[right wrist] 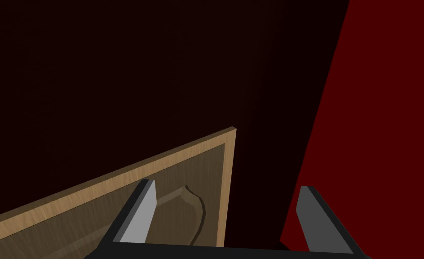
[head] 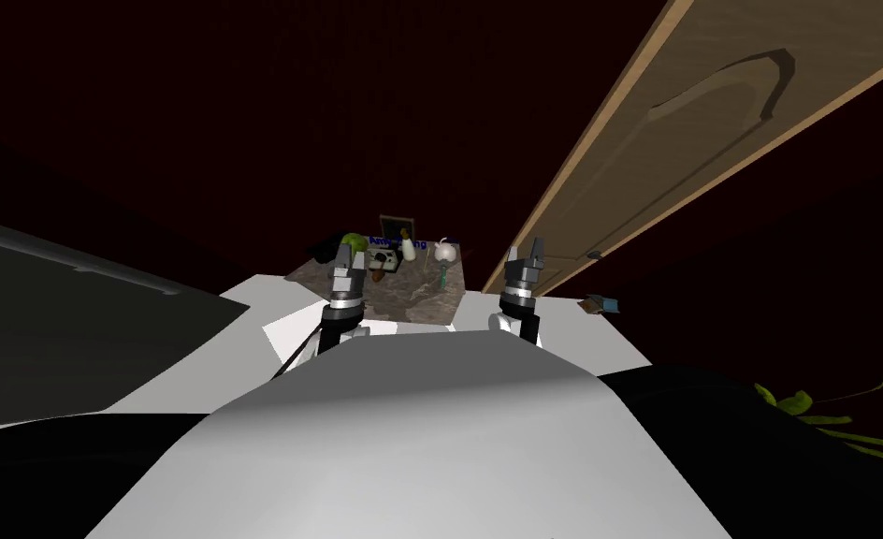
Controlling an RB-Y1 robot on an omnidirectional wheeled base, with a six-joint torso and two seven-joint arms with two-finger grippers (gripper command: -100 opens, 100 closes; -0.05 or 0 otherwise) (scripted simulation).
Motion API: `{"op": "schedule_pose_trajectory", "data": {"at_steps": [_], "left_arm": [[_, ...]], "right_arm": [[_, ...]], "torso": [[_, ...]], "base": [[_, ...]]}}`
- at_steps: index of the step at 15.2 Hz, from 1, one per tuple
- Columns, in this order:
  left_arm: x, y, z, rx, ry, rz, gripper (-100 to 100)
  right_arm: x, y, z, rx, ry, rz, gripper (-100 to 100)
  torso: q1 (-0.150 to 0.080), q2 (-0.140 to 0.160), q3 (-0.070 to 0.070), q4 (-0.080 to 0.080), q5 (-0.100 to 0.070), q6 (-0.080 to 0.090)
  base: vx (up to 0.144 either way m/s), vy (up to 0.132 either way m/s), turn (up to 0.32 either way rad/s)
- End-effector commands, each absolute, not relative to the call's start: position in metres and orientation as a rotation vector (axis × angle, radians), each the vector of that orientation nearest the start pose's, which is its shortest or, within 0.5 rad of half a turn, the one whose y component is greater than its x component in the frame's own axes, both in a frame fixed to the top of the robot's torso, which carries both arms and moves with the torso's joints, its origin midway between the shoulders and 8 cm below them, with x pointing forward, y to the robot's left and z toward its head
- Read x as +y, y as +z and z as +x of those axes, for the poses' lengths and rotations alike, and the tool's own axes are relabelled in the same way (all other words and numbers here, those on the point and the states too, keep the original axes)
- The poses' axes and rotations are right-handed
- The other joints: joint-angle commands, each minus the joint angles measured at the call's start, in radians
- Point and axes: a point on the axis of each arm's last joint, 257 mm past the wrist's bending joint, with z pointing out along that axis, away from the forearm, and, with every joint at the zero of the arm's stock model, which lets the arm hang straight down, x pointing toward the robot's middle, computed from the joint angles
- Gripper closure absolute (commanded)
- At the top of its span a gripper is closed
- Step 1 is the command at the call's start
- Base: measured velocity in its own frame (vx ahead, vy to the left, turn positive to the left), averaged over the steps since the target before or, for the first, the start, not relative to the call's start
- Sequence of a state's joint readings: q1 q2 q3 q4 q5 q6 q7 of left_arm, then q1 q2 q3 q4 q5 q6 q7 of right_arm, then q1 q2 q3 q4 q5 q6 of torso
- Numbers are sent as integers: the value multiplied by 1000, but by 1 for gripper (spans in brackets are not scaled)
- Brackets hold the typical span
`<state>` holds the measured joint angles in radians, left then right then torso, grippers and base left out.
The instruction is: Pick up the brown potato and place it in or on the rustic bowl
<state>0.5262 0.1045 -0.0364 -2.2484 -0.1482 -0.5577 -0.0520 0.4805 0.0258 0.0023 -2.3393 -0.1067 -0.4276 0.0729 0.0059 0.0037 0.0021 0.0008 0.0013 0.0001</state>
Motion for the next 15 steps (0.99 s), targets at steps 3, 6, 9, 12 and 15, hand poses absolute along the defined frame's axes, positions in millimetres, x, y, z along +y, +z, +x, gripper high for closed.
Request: {"op": "schedule_pose_trajectory", "data": {"at_steps": [3,6,9,12,15], "left_arm": [[231,-12,349,895,-1184,-418,-100],[223,-35,358,1009,-1159,-371,-100],[220,-60,367,1112,-1134,-343,-100],[217,-76,371,1183,-1105,-305,-100],[217,-105,378,1296,-1060,-268,-100]], "right_arm": [[-290,43,343,543,1316,711,0],[-290,43,343,543,1316,711,0],[-290,43,343,543,1316,711,0],[-290,43,343,543,1316,711,0],[-290,43,343,543,1316,711,0]], "torso": [[0,0,0,0,0,0],[0,0,0,0,0,0],[0,1,0,0,0,0],[3,1,1,0,1,0],[0,-1,0,0,0,0]], "base": [[-47,68,-49],[-53,67,-51],[-64,82,-66],[-69,99,-69],[-38,66,-60]]}}
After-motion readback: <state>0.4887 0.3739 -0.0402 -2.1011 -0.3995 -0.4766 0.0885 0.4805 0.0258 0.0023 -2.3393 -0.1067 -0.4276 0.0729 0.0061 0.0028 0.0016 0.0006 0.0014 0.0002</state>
